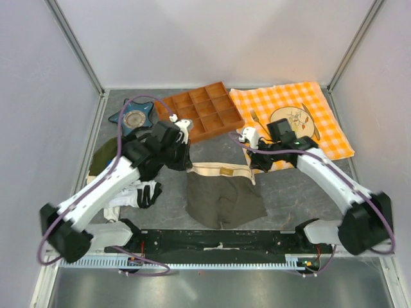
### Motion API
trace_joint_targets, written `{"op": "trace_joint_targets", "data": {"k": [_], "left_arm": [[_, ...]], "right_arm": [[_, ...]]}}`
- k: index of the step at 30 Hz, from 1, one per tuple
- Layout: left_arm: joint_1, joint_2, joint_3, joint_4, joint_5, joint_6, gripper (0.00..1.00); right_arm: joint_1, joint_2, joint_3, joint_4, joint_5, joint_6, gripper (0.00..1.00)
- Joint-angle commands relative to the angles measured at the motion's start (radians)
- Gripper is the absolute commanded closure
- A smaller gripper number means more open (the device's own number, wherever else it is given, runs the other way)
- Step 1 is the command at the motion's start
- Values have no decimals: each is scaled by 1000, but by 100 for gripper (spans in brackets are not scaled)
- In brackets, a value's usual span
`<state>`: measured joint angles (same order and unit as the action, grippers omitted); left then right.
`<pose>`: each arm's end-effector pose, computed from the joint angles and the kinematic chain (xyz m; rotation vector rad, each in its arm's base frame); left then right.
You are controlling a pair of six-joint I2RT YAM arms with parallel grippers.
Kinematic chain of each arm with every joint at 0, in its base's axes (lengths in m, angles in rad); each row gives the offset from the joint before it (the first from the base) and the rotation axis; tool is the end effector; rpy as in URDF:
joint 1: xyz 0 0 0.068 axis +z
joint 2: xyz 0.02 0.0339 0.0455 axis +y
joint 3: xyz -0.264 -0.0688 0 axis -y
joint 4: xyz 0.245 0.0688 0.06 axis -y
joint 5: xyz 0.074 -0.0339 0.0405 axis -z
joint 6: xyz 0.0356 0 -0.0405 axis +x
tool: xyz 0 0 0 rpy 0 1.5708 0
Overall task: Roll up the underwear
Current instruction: Flatten out the underwear at the center of the board.
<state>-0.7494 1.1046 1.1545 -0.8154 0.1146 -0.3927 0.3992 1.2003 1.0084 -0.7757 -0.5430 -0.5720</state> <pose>0.1597 -0.1541 0.3457 0.4910 2.3882 -0.6788 0.2099 0.1085 0.2857 -1.3220 2.0535 0.6095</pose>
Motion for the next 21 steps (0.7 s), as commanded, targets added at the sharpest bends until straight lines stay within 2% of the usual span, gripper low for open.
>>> {"op": "trace_joint_targets", "data": {"k": [1, 3, 5, 6, 7, 8, 10, 11, 13, 16, 17, 18, 19, 20, 21], "left_arm": [[203, 291, -29, 194, -87, 115, 98], [220, 445, 57, 208, -154, 129, 96], [220, 518, 118, 203, -199, 137, 80], [220, 538, 167, 197, -226, 138, 62], [220, 550, 181, 185, -237, 138, 58], [220, 541, 191, 185, -243, 140, 54], [220, 482, 186, 185, -256, 150, 51], [220, 450, 180, 183, -260, 156, 50], [220, 388, 149, 177, -256, 176, 48], [220, 227, 79, 176, -225, 199, 45], [220, 148, 58, 176, -219, 206, 44], [222, 99, 15, 176, -216, 218, 43], [220, 59, -7, 176, -210, 227, 42], [220, -22, -30, 179, -199, 238, 41], [220, -55, -77, 185, -196, 253, 37]], "right_arm": [[-11, 230, 50, 308, 265, 152, 100], [-19, 336, 84, 343, 314, 161, 100], [-29, 372, 124, 336, 322, 161, 97], [-30, 366, 133, 329, 319, 153, 86], [-33, 352, 128, 326, 315, 146, 78], [-37, 331, 121, 328, 311, 112, 59], [-36, 262, 95, 320, 287, 74, 46], [-36, 239, 84, 316, 272, 46, 36], [-36, 187, 59, 271, 224, -44, 32], [-34, 145, 32, 146, 54, -247, 31], [-34, 134, 15, 103, -68, -320, 32], [-34, 121, -7, 51, -131, -432, 33], [-30, 117, -54, -85, -184, -680, 34], [-10, 116, -82, -135, -225, -798, 35], [10, 117, -111, -155, -244, -849, 34]]}}
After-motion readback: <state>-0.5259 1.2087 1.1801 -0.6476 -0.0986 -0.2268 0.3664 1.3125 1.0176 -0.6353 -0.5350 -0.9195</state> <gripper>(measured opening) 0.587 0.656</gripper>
